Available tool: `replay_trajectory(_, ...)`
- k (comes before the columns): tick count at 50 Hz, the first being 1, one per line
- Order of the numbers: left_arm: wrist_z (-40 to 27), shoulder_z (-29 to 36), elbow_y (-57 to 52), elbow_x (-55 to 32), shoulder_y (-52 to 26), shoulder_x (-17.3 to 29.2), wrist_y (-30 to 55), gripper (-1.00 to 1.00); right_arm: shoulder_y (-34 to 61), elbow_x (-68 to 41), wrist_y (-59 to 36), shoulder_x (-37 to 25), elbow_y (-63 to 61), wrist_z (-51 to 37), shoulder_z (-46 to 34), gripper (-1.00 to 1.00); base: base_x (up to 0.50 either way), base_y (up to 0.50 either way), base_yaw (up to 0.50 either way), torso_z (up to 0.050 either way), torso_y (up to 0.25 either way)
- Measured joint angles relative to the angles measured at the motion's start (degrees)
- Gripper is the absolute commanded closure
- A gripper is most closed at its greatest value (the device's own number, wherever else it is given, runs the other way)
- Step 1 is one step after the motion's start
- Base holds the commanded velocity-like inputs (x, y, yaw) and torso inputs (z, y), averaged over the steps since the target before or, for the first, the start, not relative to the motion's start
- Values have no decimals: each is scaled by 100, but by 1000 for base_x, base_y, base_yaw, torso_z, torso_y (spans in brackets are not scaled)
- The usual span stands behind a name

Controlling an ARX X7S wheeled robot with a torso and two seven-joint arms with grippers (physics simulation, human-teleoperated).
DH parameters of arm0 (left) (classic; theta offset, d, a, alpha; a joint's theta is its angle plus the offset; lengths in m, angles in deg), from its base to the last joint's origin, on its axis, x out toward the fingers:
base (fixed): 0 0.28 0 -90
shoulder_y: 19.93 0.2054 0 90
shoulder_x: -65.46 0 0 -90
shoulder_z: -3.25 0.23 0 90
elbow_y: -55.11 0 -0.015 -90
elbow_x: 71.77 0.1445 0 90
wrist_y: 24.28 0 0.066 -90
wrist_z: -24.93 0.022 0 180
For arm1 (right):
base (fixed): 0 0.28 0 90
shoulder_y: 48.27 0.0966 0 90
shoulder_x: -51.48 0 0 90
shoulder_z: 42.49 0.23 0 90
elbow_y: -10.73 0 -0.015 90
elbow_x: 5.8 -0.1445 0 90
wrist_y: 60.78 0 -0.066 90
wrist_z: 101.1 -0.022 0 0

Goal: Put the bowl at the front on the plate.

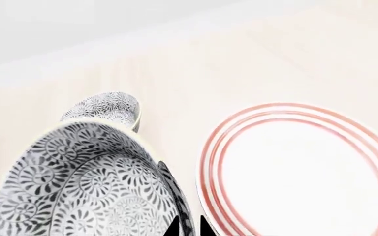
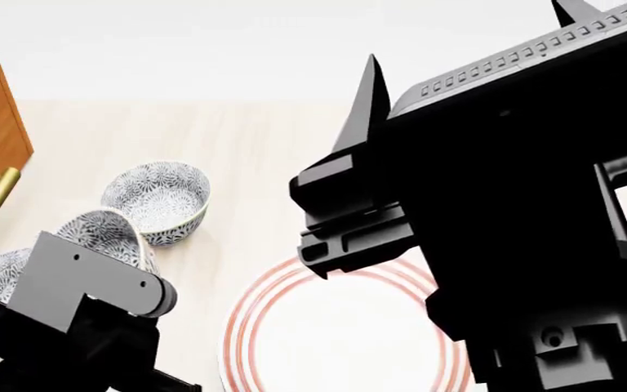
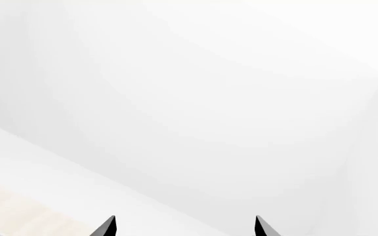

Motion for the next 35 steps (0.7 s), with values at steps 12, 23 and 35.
replay_trajectory(12, 47, -26, 112, -106, -341, -156, 28, 100, 47, -20, -36, -2, 31, -3, -42, -100, 0, 0, 0, 0, 1)
replay_trajectory(23, 254, 92, 207, -24, -631, -336, 3, 100, 98, -32, -16, 1, 34, 1, -34, -100, 0, 0, 0, 0, 0)
replay_trajectory(35, 566, 301, 406, 268, -872, -490, -105, 100, 187, -50, -2, 4, 25, 4, -28, -100, 0, 0, 0, 0, 1)
